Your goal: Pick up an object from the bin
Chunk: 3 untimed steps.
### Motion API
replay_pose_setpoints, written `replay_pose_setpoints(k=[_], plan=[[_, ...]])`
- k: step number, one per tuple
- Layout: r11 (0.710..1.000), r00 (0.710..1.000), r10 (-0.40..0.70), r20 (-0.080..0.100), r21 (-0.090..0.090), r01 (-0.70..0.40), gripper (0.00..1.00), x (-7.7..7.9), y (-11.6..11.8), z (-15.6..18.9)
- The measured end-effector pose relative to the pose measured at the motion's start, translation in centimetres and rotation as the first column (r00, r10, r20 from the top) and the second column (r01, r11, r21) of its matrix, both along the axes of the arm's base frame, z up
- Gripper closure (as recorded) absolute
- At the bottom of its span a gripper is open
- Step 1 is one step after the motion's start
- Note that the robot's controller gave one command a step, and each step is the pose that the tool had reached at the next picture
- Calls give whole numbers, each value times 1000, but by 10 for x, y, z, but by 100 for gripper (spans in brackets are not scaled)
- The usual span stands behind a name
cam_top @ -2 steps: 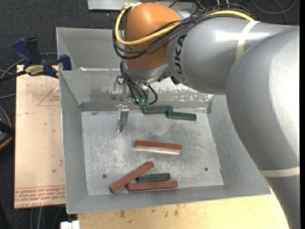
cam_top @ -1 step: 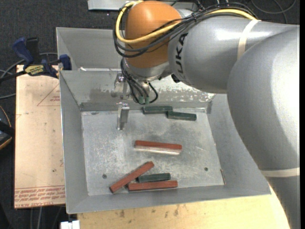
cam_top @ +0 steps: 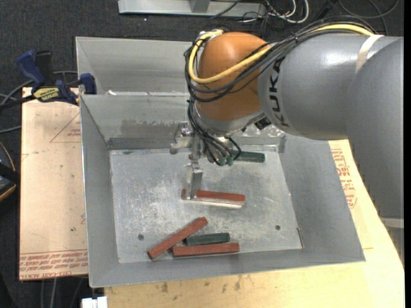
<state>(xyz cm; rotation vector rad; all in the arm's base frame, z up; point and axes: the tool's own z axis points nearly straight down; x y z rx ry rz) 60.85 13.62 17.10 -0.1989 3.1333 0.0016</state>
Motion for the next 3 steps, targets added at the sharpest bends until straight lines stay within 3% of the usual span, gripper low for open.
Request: replay_pose_setpoints(k=[1, 2, 3], plan=[[995, 995, 98, 1, 0, -98, 100, 3, -38, -88], [995, 995, 98, 1, 1, -98, 100, 3, -38, -88], [977, 977, 211, 6, -1, -211, 100, -6, -31, 75]])
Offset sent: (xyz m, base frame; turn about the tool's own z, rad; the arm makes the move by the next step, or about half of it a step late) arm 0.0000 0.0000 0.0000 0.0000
